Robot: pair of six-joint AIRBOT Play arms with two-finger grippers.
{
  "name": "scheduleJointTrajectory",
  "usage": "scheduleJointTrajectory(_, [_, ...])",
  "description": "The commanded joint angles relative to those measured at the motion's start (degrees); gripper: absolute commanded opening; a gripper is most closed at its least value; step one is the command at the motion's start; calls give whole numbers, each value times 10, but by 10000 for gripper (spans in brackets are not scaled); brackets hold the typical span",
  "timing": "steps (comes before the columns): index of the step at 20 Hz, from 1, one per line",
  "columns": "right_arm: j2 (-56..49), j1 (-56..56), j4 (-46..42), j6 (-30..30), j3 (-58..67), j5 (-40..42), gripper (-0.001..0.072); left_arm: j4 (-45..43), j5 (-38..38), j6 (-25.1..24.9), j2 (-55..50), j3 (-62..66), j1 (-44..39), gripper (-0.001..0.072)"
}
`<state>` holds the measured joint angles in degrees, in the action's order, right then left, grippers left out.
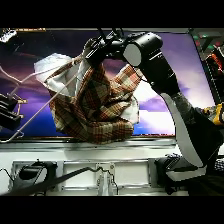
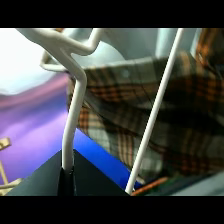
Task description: Fold the clothes and pants, and hang the long-sleeved shirts on hangers.
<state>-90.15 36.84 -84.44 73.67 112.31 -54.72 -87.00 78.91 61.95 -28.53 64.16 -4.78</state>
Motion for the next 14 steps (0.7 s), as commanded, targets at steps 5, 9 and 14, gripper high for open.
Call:
scheduleJointTrajectory(5, [13,0,2,-12,1,-11,37,0,-17,-16,-37,-2,-24,21])
scheduleJointTrajectory(9, [14,0,5,-12,1,-17,37,-2,-93,-56,-45,-1,-24,21])
scheduleJointTrajectory(14, [15,0,6,-12,1,-30,37,-69,-104,-59,-90,-2,-24,21])
